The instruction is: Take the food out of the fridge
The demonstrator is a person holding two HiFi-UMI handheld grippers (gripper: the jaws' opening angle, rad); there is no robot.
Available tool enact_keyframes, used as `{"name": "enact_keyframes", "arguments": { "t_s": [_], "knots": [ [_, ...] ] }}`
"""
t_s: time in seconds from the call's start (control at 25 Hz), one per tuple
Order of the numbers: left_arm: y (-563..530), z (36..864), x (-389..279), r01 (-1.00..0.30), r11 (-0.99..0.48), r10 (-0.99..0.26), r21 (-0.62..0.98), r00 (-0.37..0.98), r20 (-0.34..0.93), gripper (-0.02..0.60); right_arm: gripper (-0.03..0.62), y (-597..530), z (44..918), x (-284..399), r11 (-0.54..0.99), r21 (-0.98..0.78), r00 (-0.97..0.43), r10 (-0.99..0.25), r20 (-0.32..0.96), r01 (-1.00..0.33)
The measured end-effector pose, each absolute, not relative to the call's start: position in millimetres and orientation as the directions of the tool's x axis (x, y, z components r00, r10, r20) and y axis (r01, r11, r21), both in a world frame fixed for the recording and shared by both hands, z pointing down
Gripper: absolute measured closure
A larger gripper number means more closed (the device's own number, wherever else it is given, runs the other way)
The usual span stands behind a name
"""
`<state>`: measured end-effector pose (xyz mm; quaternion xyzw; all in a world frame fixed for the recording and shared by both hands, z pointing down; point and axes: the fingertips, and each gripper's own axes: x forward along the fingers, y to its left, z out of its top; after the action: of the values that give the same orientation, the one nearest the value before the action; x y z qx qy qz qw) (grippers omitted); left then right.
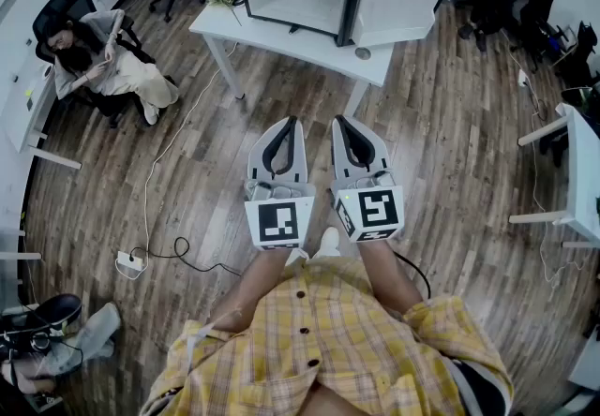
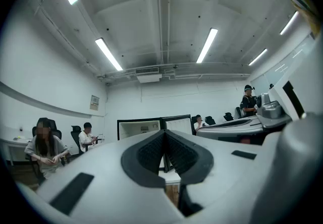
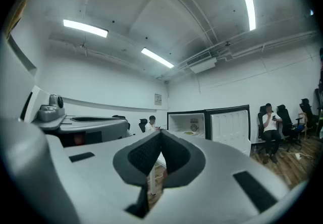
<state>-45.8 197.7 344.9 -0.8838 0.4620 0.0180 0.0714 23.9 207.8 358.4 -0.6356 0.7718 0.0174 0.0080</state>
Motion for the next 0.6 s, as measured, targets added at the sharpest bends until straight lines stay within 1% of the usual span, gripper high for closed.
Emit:
{"name": "enact_keyframes", "arguments": {
  "t_s": [0.2, 0.32, 0.6],
  "knots": [
    [203, 352, -45, -0.821, -0.564, -0.817, -0.091, 0.571, -0.084, 0.574, 0.586, 214, 366, 23, 0.202, 0.013, -0.203, -0.979, -0.019, -0.979],
    [199, 351, -46, -0.819, -0.566, -0.816, -0.090, 0.573, -0.083, 0.574, 0.586, 208, 372, 17, 0.239, -0.019, -0.239, -0.971, 0.010, -0.971],
    [184, 353, -64, -0.815, -0.573, -0.812, -0.091, 0.579, -0.077, 0.574, 0.586, 193, 376, -4, 0.253, -0.022, -0.254, -0.967, 0.034, -0.967]
  ]
}}
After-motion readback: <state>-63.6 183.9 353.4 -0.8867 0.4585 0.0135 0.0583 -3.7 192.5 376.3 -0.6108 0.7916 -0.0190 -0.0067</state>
